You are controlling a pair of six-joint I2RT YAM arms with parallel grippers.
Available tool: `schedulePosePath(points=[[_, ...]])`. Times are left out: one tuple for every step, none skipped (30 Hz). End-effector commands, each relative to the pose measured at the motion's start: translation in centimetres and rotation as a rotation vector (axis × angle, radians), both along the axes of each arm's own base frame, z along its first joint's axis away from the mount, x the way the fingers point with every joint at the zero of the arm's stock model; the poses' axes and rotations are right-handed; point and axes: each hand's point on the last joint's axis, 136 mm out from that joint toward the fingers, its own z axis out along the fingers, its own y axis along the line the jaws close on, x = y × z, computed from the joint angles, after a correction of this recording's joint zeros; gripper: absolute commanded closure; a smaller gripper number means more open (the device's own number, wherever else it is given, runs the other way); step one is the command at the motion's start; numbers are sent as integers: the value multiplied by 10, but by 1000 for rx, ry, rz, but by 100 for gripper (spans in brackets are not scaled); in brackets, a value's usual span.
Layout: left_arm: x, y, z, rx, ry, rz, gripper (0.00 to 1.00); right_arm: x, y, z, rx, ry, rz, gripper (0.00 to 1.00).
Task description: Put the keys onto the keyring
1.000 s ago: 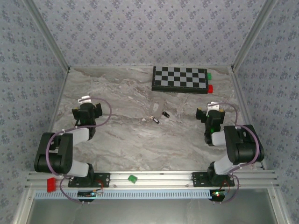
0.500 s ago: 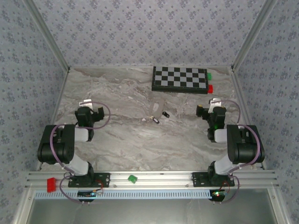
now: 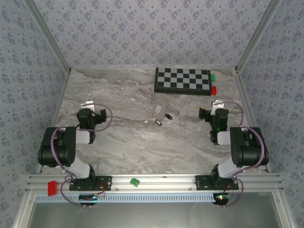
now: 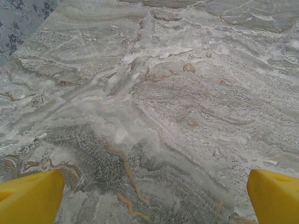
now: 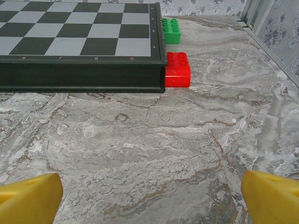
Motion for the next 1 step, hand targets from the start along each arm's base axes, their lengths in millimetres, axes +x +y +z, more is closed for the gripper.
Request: schedulePosePath(points=[[10, -1, 20, -2, -70, -11, 0, 4, -3, 5, -13, -5, -16, 1]])
